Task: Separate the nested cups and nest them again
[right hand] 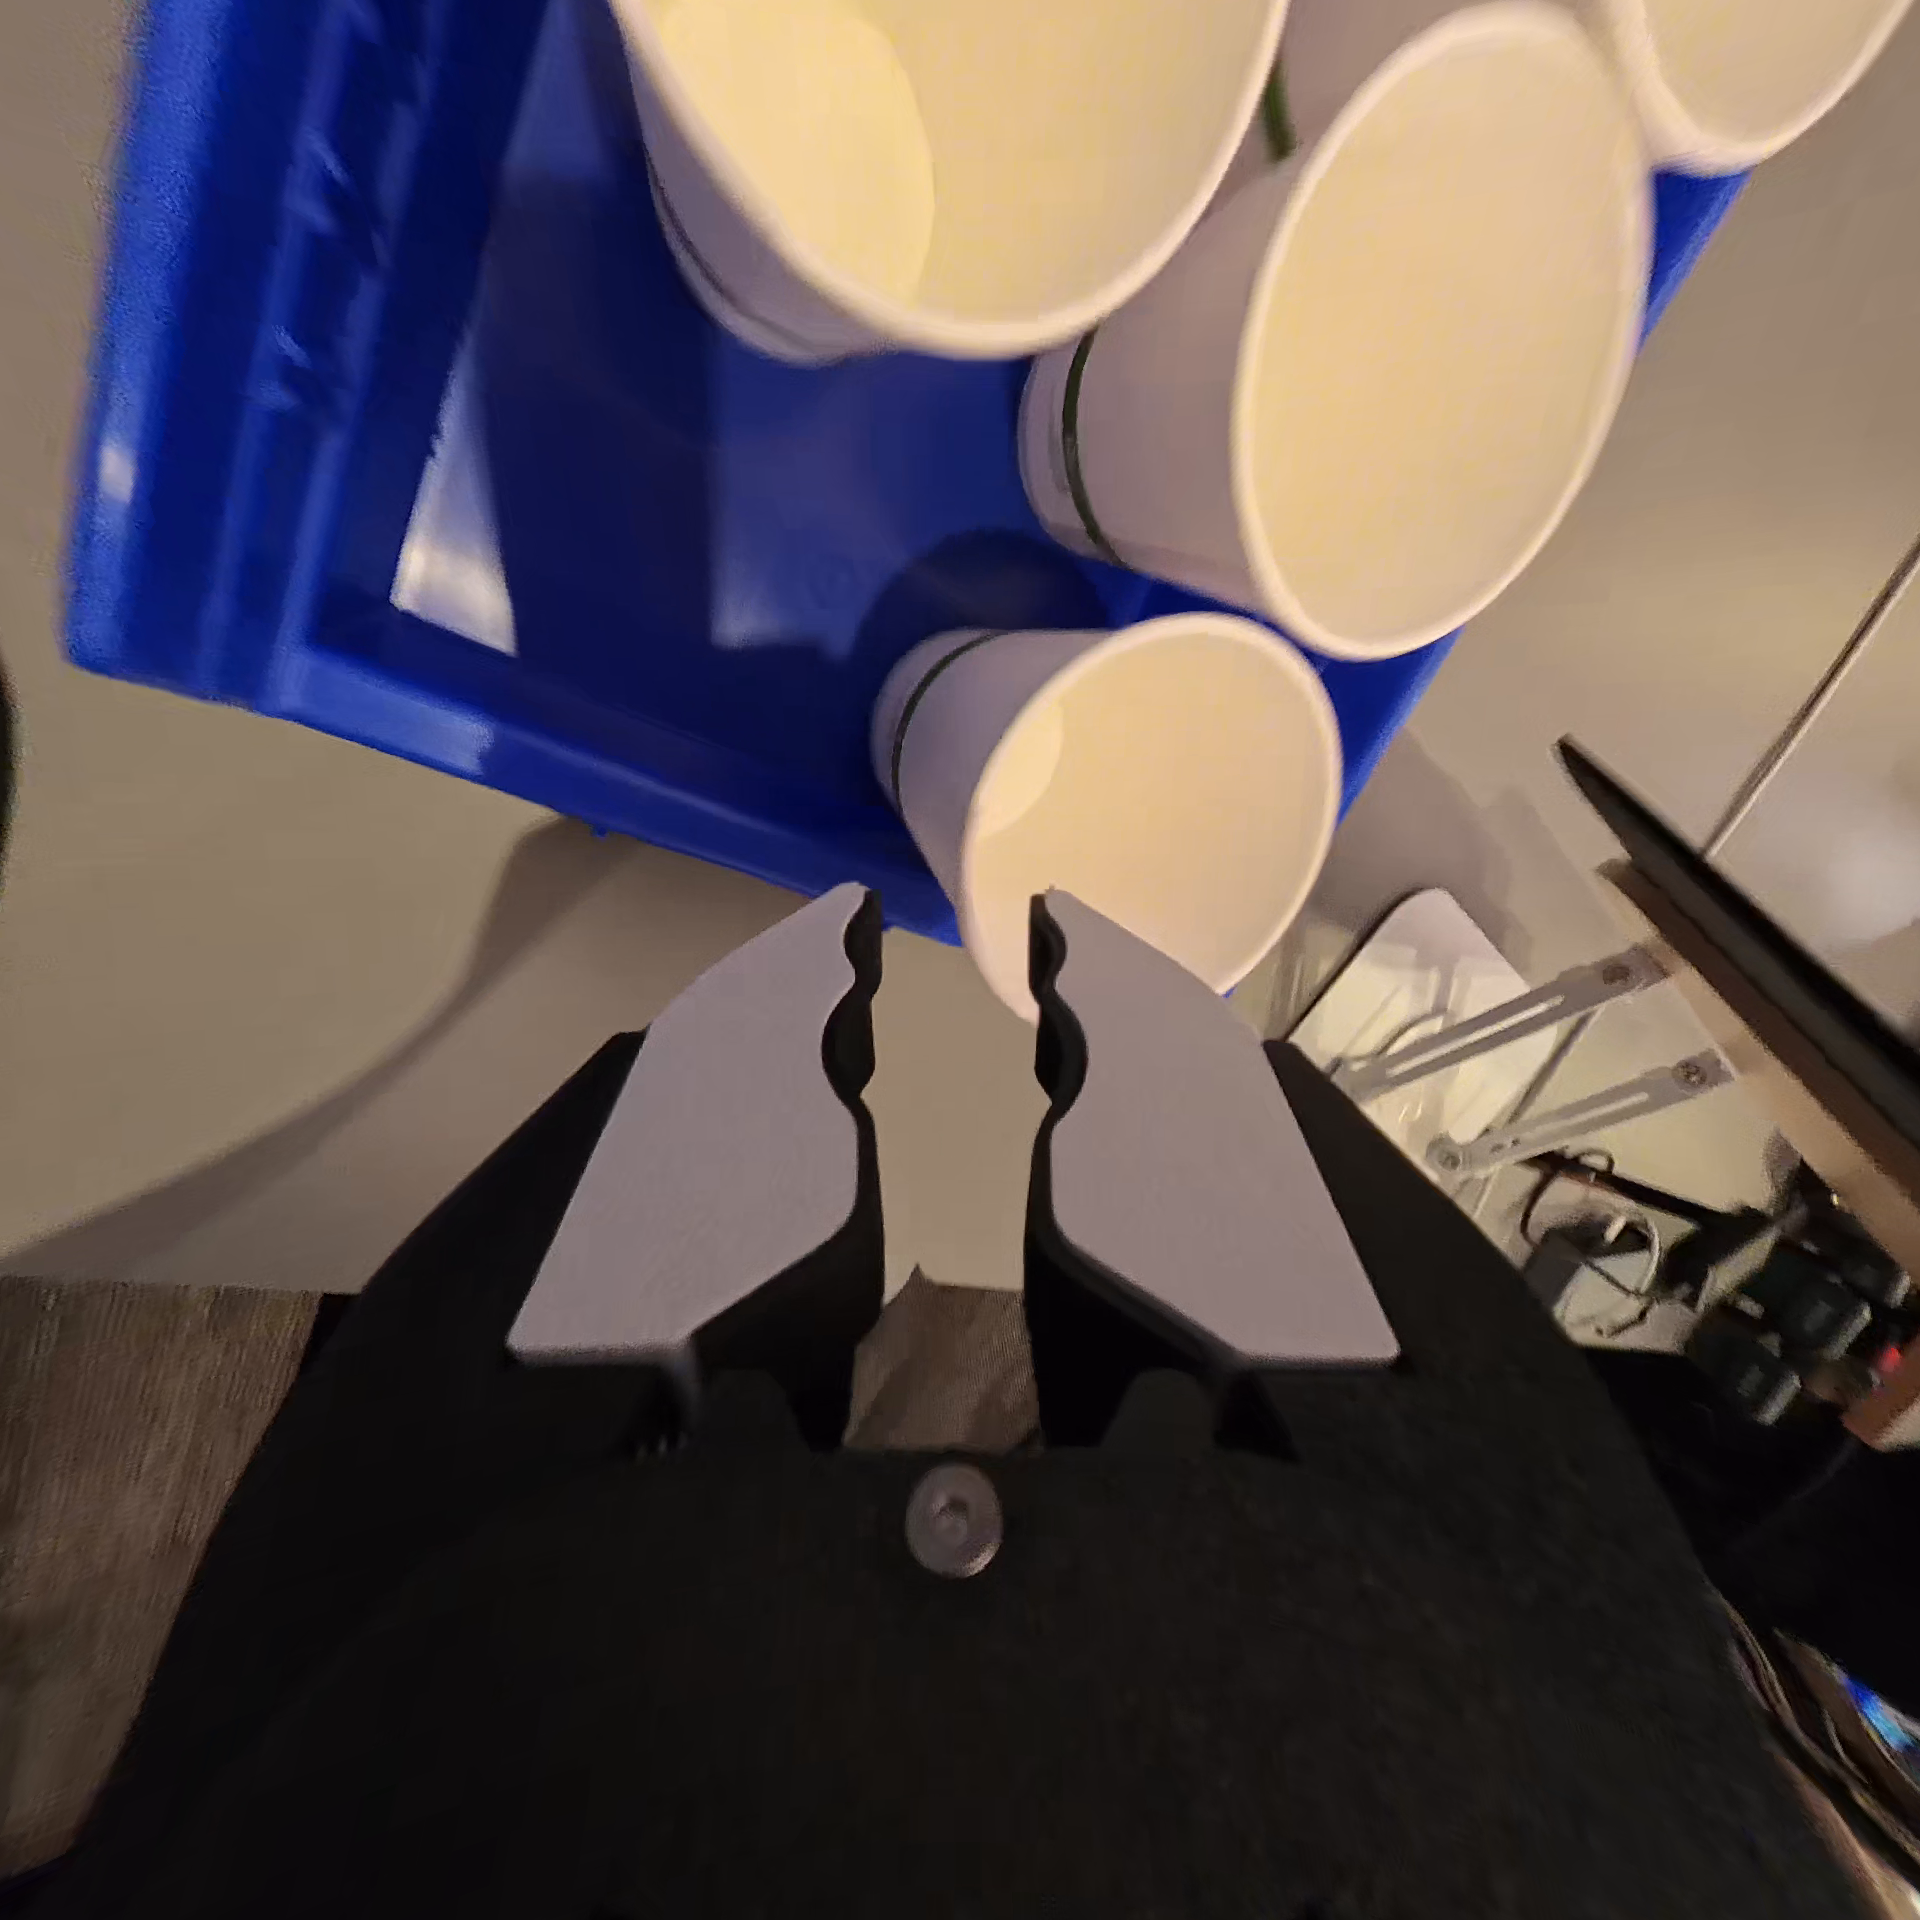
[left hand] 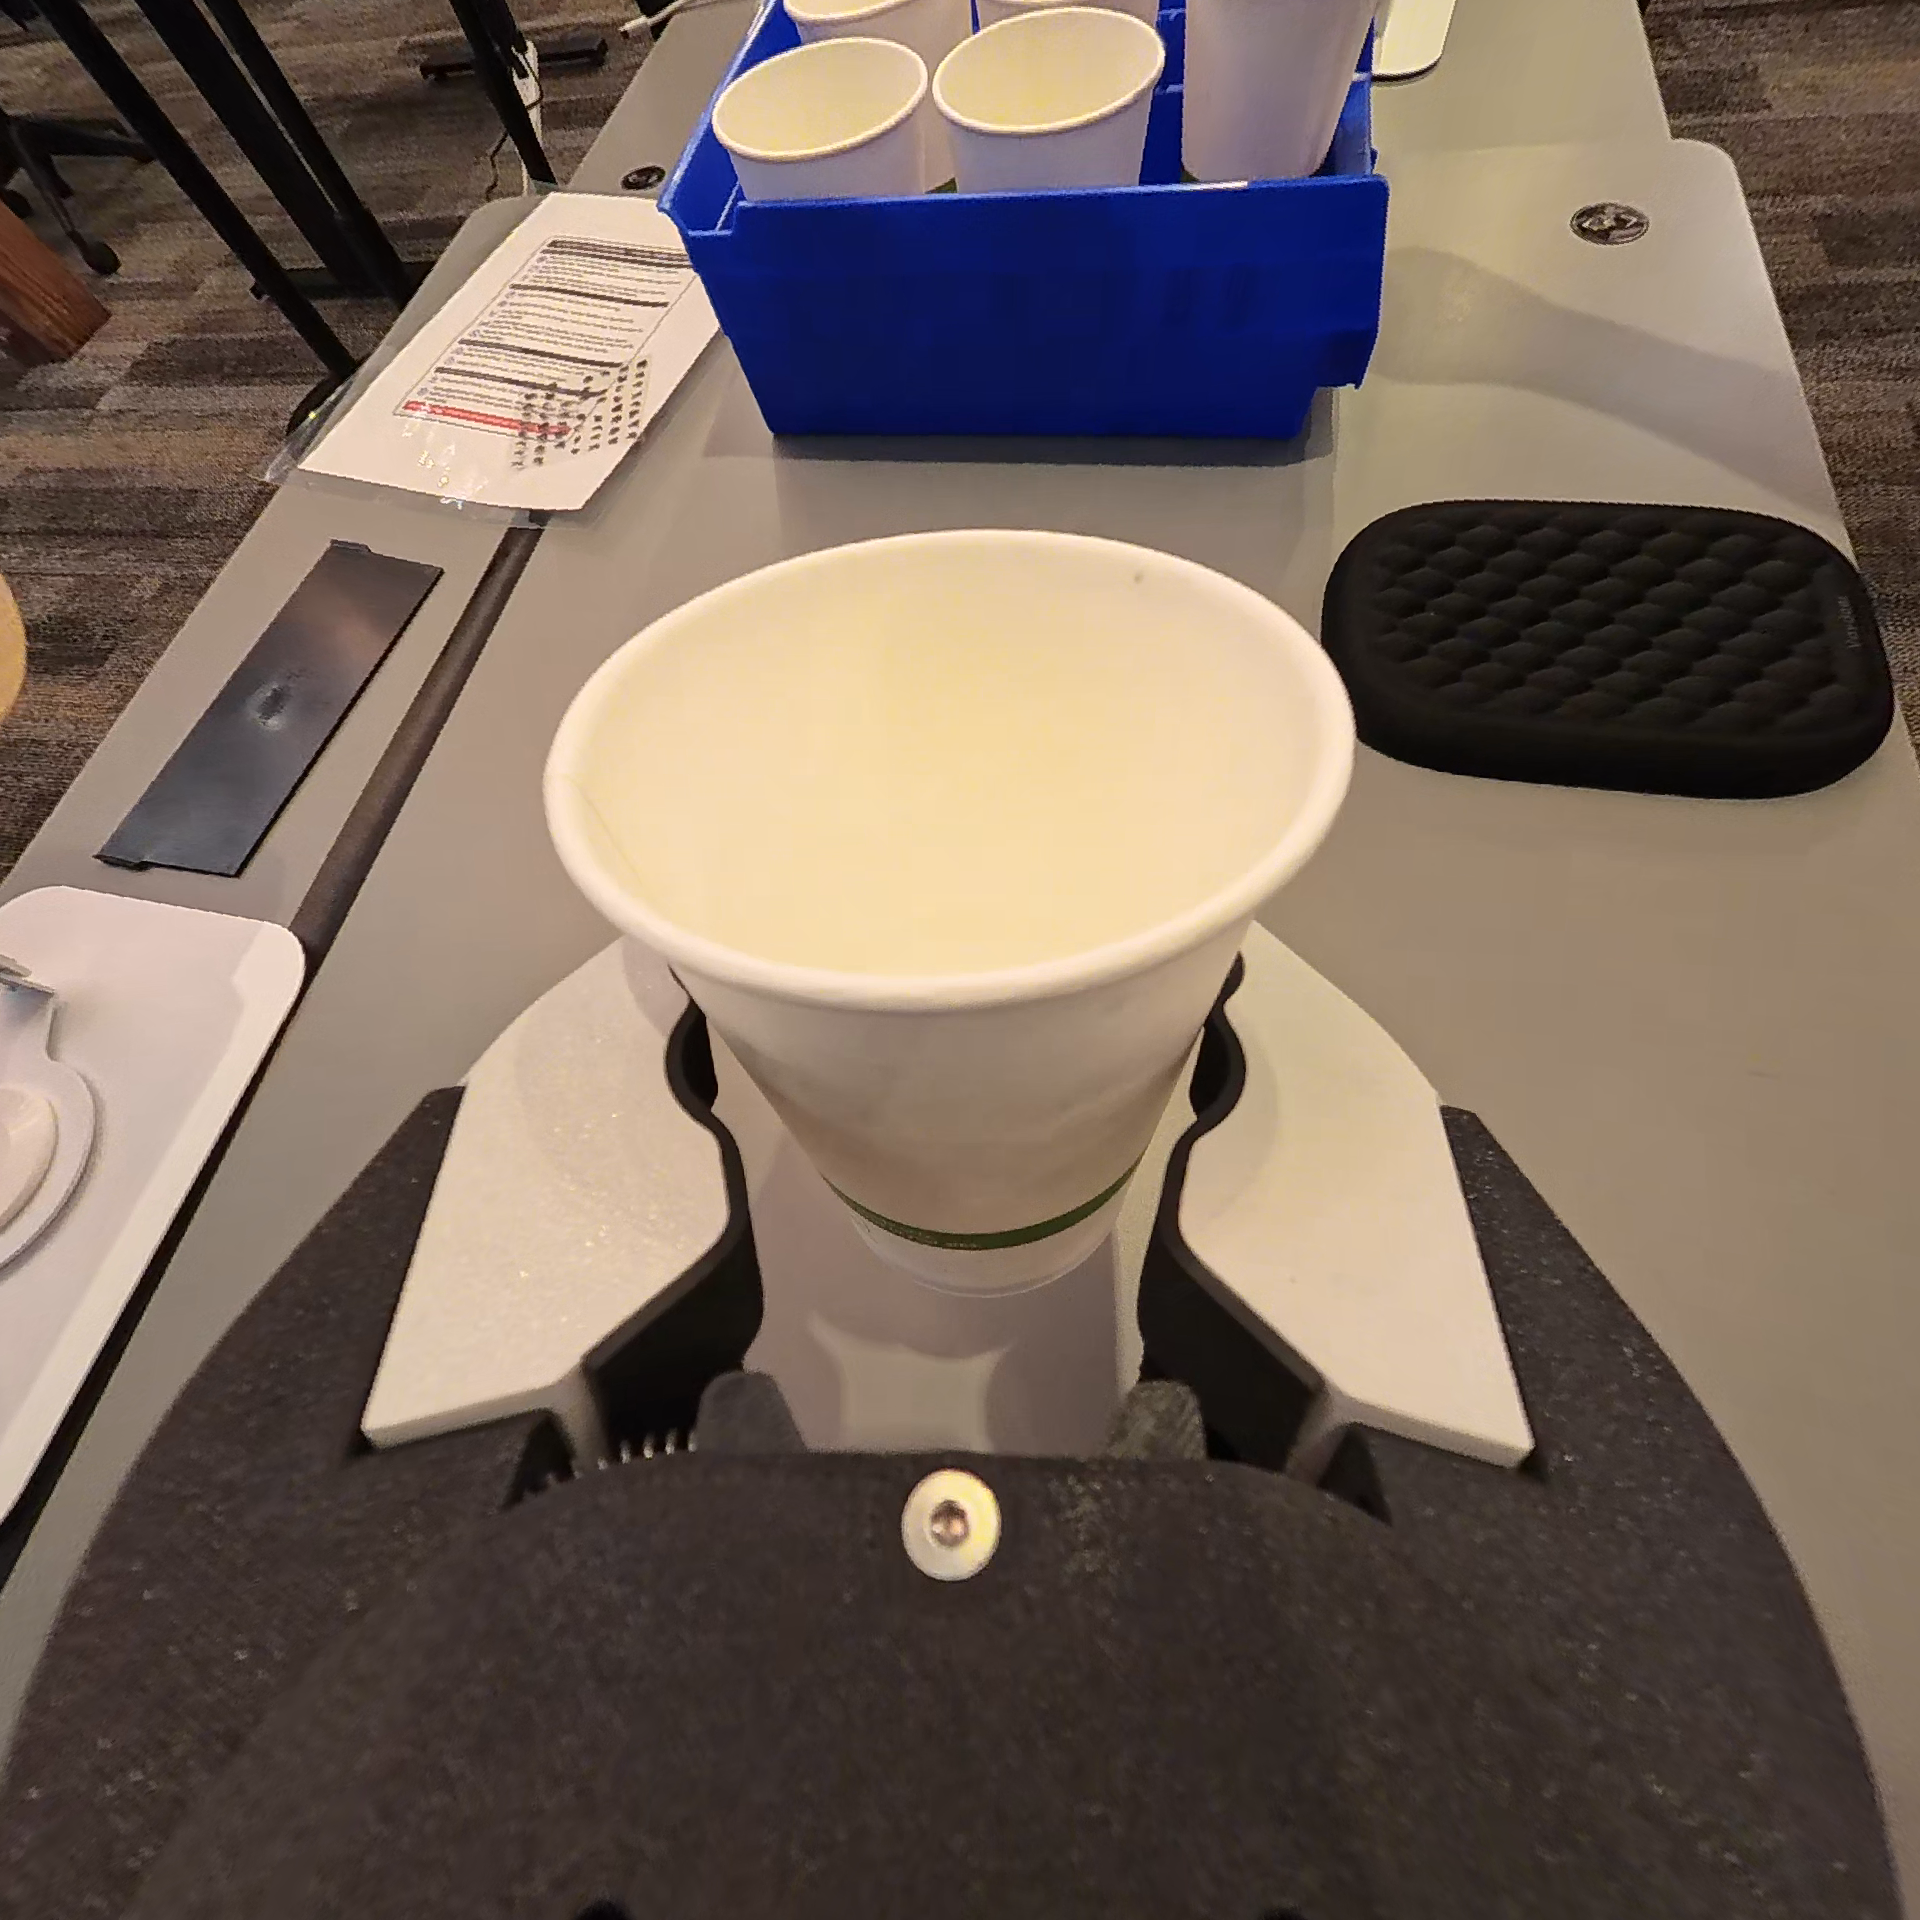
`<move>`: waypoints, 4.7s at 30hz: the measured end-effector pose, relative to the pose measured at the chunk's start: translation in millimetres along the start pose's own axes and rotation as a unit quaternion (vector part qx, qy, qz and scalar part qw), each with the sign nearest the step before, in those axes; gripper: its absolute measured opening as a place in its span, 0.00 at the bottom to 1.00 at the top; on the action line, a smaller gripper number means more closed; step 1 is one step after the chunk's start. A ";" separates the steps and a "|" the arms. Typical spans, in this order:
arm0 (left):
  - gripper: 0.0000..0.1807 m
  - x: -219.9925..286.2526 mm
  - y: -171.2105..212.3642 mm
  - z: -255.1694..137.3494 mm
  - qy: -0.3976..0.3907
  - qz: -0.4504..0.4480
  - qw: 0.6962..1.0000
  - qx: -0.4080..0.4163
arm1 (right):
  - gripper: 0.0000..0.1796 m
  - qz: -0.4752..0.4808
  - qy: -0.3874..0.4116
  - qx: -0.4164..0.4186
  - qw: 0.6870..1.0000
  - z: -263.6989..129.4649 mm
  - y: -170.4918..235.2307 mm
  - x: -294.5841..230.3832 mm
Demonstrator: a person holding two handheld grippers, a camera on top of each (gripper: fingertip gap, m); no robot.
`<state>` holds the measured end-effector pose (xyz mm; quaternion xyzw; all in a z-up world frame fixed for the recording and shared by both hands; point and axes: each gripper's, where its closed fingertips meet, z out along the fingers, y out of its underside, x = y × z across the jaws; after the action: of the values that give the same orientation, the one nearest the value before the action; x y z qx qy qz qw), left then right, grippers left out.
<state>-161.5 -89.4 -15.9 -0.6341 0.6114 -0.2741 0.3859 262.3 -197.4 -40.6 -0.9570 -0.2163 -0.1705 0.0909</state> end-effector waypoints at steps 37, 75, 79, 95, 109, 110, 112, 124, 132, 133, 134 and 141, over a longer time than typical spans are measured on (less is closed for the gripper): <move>0.50 -18.8 23.8 10.7 -0.024 -0.014 0.999 -0.039 | 0.01 -0.082 -0.011 0.031 0.996 68.9 -152.9 88.5; 0.50 51.0 -26.8 -12.4 0.094 -0.002 0.995 0.043 | 0.03 -0.419 -0.167 0.310 0.837 -199.3 -219.4 -322.5; 0.51 53.6 -28.8 -18.5 0.103 0.006 0.994 0.046 | 0.01 -0.422 -0.176 0.309 0.834 -204.7 -217.9 -327.5; 0.51 27.8 -44.3 -44.1 0.056 -0.008 0.994 0.096 | 0.01 -0.112 0.028 0.211 0.971 -188.8 -104.4 -61.7; 0.49 18.5 -40.8 -44.6 0.047 -0.014 0.994 0.096 | 0.01 -0.063 -0.018 0.131 0.989 -67.9 -35.4 -50.3; 0.49 18.3 -40.3 -44.1 0.047 -0.013 0.994 0.094 | 0.01 -0.066 -0.021 0.132 0.989 -62.5 -35.8 -53.2; 0.49 18.4 -39.9 -43.3 0.047 -0.014 0.994 0.093 | 0.01 -0.069 -0.018 0.131 0.989 -51.6 -35.5 -55.4; 0.47 20.2 -38.6 -41.4 0.051 -0.009 0.995 0.090 | 0.01 -0.083 -0.033 0.096 0.991 -7.4 -32.5 -67.3; 0.47 21.1 -38.9 -41.3 0.051 -0.007 0.995 0.089 | 0.01 -0.093 -0.040 0.070 0.992 0.9 -32.5 -70.7; 0.48 21.1 -39.1 -41.5 0.051 -0.007 0.995 0.089 | 0.01 -0.091 -0.042 0.072 0.992 1.0 -33.6 -70.6; 0.48 21.1 -39.1 -41.6 0.051 -0.007 0.995 0.089 | 0.01 -0.089 -0.044 0.075 0.992 0.9 -34.5 -70.5; 0.48 21.0 -39.3 -41.9 0.051 -0.006 0.995 0.089 | 0.02 -0.071 -0.060 0.081 0.992 2.5 -35.7 -67.7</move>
<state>-171.6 -118.4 37.0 -0.5863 0.5993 -0.3617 0.4078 189.7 -190.9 -64.0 -0.9373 -0.3015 -0.1010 0.1430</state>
